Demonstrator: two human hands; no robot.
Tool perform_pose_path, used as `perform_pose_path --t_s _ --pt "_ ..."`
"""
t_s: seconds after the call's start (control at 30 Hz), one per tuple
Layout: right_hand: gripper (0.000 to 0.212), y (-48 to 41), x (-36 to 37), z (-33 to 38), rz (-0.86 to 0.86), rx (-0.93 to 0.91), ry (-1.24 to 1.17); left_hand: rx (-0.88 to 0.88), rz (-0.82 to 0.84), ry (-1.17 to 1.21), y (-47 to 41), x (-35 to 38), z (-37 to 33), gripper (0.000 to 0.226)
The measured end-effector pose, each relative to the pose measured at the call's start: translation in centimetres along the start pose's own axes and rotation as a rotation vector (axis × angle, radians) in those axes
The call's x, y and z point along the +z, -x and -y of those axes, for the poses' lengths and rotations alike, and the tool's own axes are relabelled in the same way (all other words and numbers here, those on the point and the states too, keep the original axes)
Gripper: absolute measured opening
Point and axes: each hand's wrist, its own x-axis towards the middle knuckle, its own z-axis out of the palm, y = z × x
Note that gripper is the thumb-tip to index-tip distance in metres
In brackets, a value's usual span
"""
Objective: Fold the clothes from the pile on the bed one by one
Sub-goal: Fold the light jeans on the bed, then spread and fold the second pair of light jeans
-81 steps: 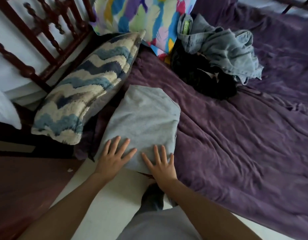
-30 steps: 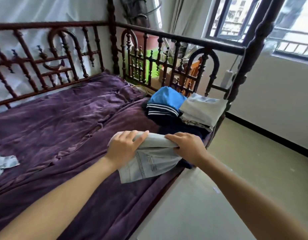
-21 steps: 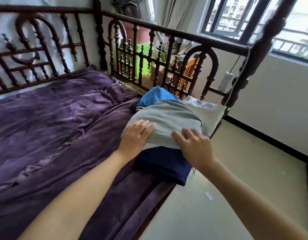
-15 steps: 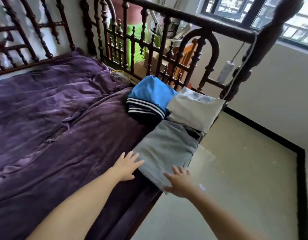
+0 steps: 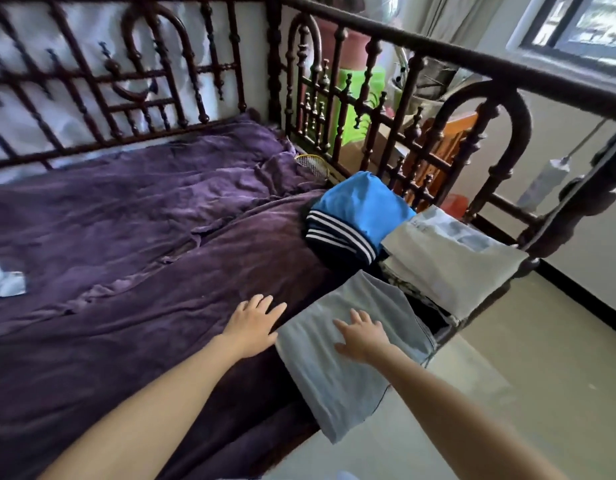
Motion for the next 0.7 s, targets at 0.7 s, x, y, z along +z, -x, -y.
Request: perform_pose_path --t_s 0.7 --pt "0.062 4.9 -5.9 28.2 -0.286 -0.984 0.205 -1.170 -0.438 0.282 35.2 2.9 9.7 0.058"
